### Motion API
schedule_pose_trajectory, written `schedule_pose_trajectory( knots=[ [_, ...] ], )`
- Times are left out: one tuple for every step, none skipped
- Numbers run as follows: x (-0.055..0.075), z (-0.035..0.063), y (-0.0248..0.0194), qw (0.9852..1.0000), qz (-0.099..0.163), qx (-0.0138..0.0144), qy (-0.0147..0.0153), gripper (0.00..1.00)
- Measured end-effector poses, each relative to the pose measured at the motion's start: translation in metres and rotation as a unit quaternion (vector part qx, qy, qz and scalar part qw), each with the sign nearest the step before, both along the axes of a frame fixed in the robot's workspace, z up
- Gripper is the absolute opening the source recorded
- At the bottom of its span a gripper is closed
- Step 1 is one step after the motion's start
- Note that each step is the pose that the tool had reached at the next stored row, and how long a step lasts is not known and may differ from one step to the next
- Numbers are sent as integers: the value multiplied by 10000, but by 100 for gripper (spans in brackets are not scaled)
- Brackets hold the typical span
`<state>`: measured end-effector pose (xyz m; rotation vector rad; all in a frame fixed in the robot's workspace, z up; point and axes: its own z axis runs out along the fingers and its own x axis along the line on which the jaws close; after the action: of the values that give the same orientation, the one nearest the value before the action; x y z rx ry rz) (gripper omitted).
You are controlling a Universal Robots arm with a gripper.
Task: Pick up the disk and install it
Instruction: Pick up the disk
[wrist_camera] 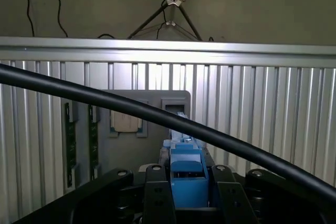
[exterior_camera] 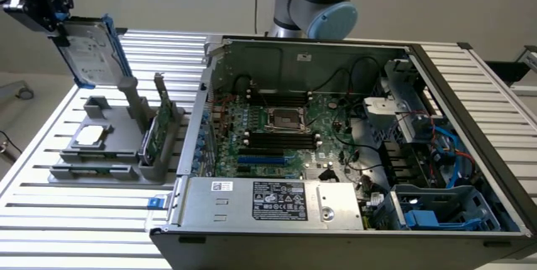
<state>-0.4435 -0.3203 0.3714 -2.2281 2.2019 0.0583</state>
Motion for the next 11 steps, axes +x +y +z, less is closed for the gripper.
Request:
schedule_pose_trajectory(
  knots=[
    [22, 45, 0, 10000, 0, 0, 0, 33],
    [51, 90, -2, 10000, 0, 0, -1, 33],
    [85, 135, -6, 10000, 0, 0, 0, 33],
    [120, 180, -11, 10000, 0, 0, 0, 33],
    [159, 226, -20, 10000, 1, 0, 0, 33],
    [198, 274, -29, 10000, 1, 0, 0, 33],
    [238, 319, -40, 10000, 2, 0, 0, 33],
    [278, 364, -52, 10000, 2, 0, 1, 33],
    [318, 409, -66, 10000, 2, 0, 2, 33],
    [359, 454, -80, 10000, 2, 0, 4, 33],
    [399, 499, -94, 10000, 1, 0, 6, 33]
  ],
)
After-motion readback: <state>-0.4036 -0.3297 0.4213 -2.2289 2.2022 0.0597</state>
